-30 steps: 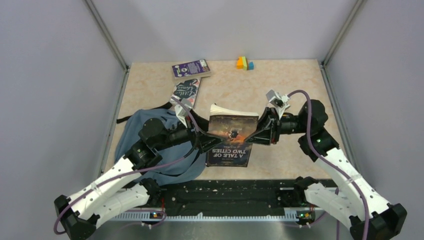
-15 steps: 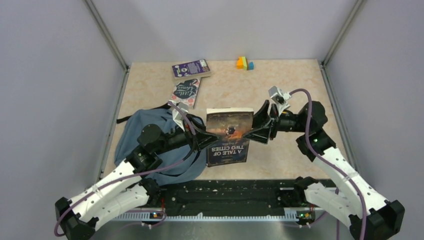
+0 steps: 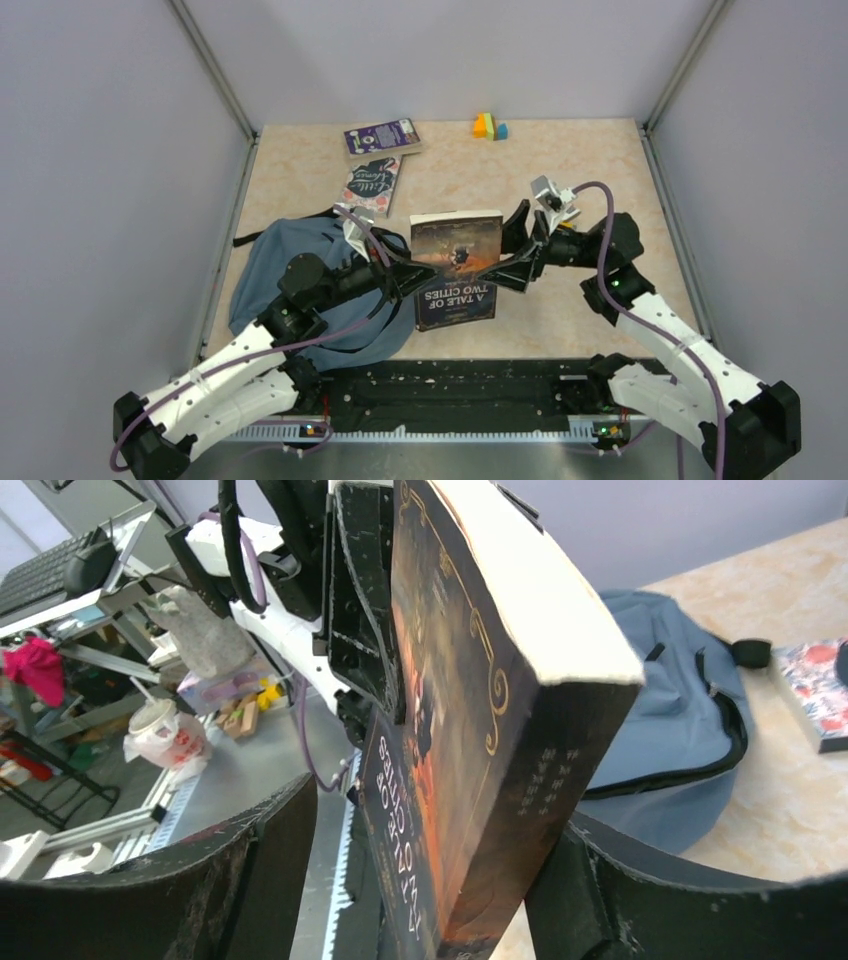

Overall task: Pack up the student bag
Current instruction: Pick up the book from the center of the board.

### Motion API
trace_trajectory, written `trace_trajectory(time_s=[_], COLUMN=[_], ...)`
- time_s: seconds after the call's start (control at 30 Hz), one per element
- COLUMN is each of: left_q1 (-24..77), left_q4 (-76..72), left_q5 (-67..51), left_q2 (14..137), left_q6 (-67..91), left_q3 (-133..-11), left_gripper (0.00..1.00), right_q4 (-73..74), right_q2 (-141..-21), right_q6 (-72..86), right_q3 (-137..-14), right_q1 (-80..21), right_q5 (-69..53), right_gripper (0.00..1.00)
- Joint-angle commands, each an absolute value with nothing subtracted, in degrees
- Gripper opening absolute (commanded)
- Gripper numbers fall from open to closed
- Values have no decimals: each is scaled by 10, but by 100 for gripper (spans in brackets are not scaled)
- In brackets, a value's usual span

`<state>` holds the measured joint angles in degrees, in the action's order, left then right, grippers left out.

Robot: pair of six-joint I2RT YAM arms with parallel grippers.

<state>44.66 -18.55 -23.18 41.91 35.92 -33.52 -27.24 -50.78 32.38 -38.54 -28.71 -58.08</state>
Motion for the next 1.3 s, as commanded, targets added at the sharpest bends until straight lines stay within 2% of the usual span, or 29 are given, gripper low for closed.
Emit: trace_trajectory(time_s=[0.0, 0.13, 0.17, 0.2, 0.27, 0.3, 0.33, 0.37, 0.47, 0.5, 0.67, 0.77, 0.93, 1.1, 1.2, 1.27], left_q1=[444, 444, 443, 443, 443, 442, 441, 438, 434, 434, 431, 431, 432, 433, 433, 433], left_q4=[-341, -347, -347, -346, -322, -295, -261, -213, -67, -27, 134, 159, 147, 187, 221, 234], left_q5=[-183, -183, -182, -179, -165, -153, -136, -115, -27, 17, 166, 180, 146, 179, 183, 180], left_q2=[403, 411, 413, 414, 413, 413, 413, 414, 415, 416, 450, 492, 571, 637, 669, 687], left_q6=[378, 382, 383, 383, 374, 365, 353, 333, 294, 286, 279, 281, 294, 299, 296, 296], left_q3=[-344, -342, -343, -342, -346, -351, -358, -369, -396, -402, -420, -428, -439, -472, -496, -507], left_gripper=[0, 0, 0, 0, 0, 0, 0, 8, 53, 62, 91, 94, 95, 95, 93, 88], right_q4=[-361, -372, -373, -370, -340, -311, -270, -225, -101, -74, -3, 30, 56, 68, 75, 77], right_q2=[-526, -536, -535, -536, -534, -532, -529, -525, -523, -524, -527, -529, -526, -513, -509, -509], right_q6=[360, 364, 363, 362, 349, 329, 309, 284, 241, 236, 240, 233, 229, 220, 215, 213], right_q3=[-371, -372, -372, -374, -383, -389, -397, -406, -435, -441, -445, -446, -440, -434, -433, -433], right_q1=[-307, -315, -316, -316, -316, -316, -316, -315, -308, -300, -239, -232, -233, -232, -232, -232], right_q5=[-595, -595, -594, -593, -584, -562, -533, -502, -392, -364, -286, -244, -208, -196, -191, -189], right_gripper=[65, 56, 49, 37, 6, 0, 0, 0, 0, 0, 0, 0, 0, 0, 0, 0])
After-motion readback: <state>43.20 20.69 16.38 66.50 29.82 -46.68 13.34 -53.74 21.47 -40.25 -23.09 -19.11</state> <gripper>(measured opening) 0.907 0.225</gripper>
